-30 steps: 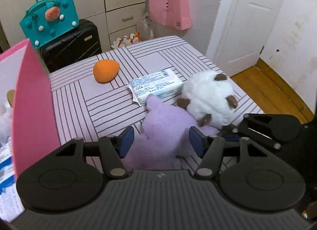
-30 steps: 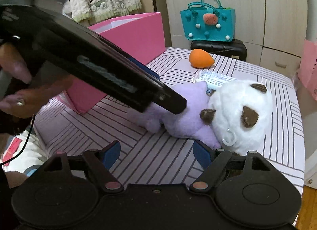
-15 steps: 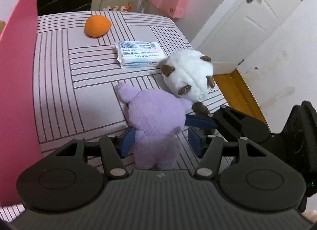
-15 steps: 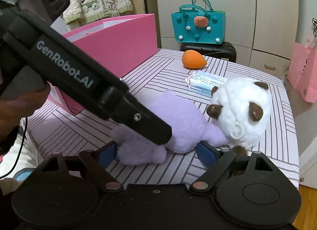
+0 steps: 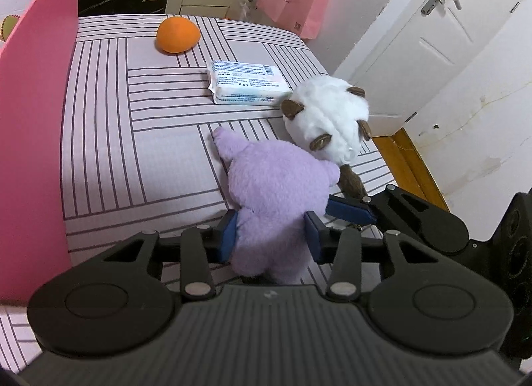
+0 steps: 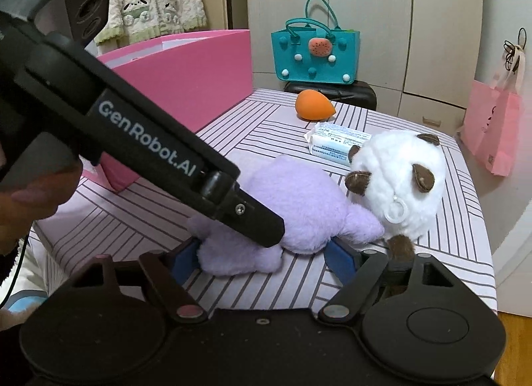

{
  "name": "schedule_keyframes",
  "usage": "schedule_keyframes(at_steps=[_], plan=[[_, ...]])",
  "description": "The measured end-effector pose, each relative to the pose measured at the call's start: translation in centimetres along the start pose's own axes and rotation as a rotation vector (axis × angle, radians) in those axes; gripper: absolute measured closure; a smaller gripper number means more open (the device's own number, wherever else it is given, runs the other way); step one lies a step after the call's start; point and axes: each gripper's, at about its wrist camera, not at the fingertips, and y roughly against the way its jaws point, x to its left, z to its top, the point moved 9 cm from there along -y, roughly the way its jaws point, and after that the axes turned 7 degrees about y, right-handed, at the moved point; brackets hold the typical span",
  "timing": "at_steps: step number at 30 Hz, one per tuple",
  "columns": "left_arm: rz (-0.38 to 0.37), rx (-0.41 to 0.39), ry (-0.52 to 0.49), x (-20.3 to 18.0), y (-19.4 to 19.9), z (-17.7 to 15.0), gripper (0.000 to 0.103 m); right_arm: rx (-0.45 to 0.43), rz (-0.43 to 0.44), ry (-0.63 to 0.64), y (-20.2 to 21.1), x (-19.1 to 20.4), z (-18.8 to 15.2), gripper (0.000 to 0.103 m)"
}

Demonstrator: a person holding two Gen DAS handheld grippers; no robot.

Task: Organize soft objects
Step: 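Lift the purple bear with the left gripper and carry it over the box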

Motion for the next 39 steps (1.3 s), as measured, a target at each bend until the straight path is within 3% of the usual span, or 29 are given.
schedule_keyframes(at_steps=[12,26,39], plan=[[0.012,-0.023,-0.062,-1.0,2.6,-1.4,0.062,0.001,0.008,0.038,1.5,1.6,1.2,0.021],[-0.023,-0.086,-0.169,-2.9,11.0,-2.1,0.061,-0.039,-0.014,0.197,7.5,5.4,5.3,0.021],[-0.002,-0.190,-0.204,-2.2,17.8,-1.0,0.061,-0.102,0.013,0.350,9.3,9.1,11.0,0.021]])
